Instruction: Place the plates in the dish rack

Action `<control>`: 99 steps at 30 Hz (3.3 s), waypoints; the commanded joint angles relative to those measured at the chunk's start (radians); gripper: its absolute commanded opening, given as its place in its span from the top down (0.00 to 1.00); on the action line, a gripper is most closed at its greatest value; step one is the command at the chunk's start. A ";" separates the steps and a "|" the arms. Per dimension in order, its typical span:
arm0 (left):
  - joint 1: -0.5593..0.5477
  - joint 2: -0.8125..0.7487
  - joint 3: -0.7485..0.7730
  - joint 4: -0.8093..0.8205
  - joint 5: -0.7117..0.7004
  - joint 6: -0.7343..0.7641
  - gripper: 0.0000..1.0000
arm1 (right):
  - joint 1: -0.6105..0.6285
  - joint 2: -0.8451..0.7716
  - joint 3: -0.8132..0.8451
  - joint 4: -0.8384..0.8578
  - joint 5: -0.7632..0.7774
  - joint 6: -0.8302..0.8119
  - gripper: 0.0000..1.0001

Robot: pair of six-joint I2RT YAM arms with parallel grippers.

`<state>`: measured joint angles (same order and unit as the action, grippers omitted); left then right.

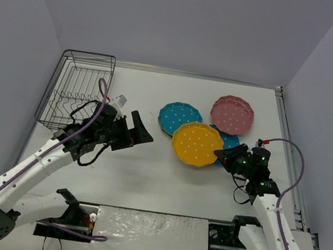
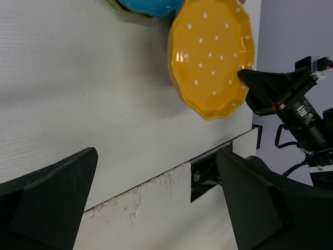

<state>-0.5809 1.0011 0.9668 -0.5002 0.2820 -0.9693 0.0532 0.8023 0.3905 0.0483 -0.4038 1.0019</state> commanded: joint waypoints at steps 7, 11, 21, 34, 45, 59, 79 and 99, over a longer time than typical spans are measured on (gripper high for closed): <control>-0.092 0.182 0.115 0.286 0.006 -0.116 0.03 | 0.005 0.021 0.197 0.355 -0.237 0.122 1.00; -0.111 0.239 0.157 0.331 0.004 -0.127 0.03 | 0.009 0.026 0.213 0.400 -0.259 0.161 1.00; -0.140 0.270 0.169 0.451 -0.013 -0.150 0.16 | 0.033 0.023 0.214 0.457 -0.270 0.206 1.00; -0.150 0.273 0.179 0.498 -0.021 -0.147 0.46 | 0.057 0.028 0.203 0.494 -0.260 0.228 1.00; -0.152 0.260 0.153 0.574 -0.017 -0.164 0.72 | 0.075 0.028 0.183 0.504 -0.250 0.241 1.00; -0.159 0.170 0.195 0.453 -0.057 -0.046 1.00 | 0.079 -0.005 0.262 0.252 -0.204 0.024 0.43; -0.082 0.056 0.638 -0.244 -0.663 0.580 1.00 | 0.085 0.012 0.512 -0.243 -0.018 -0.429 0.00; 0.785 0.211 0.686 -0.050 -0.198 1.066 1.00 | 0.188 0.141 0.626 -0.305 0.104 -0.640 0.00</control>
<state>0.0482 1.1854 1.6209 -0.8205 -0.0735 -0.0197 0.2367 0.9101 0.9462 -0.2774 -0.3114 0.4302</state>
